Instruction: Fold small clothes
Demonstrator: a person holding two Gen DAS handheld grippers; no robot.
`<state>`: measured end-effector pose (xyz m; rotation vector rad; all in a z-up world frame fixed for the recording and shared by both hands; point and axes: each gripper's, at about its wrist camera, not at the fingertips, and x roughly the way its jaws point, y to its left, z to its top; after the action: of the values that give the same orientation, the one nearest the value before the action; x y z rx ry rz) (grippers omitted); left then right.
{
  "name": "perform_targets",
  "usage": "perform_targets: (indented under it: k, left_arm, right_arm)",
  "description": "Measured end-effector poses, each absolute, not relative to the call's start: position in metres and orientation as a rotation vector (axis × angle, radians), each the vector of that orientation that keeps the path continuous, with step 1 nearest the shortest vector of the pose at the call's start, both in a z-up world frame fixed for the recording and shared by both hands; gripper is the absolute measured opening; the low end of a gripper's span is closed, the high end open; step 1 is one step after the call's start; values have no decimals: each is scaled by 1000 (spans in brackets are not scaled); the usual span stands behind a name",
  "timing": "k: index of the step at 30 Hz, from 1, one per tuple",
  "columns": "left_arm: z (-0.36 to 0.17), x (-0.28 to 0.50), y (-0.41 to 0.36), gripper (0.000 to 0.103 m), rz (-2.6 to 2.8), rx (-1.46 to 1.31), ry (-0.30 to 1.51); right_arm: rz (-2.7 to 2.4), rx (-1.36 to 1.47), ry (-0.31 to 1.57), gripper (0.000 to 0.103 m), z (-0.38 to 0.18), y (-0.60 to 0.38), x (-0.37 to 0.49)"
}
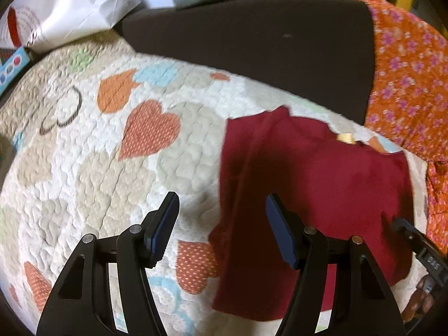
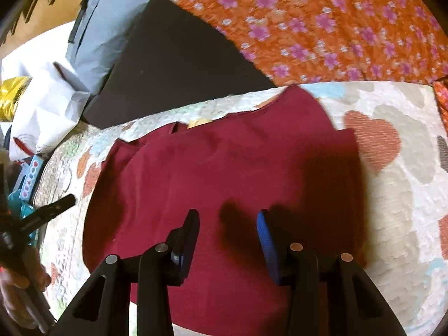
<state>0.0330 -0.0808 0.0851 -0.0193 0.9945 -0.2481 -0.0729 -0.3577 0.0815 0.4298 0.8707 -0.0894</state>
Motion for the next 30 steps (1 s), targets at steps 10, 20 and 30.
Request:
perform_targets:
  k: [10,20,30]
  left_arm:
    - [67,61,-84,64,-256,-102,1062]
    - [53,57,-79,65,-257,-37,1072]
    - [63,55,-58,65,-250,-66,1052]
  right_arm:
    - [-41,402,864,41,75,-331,-16]
    - [209,590,842,44,87,-275,77]
    - [206,503,936,27,47,-223,149]
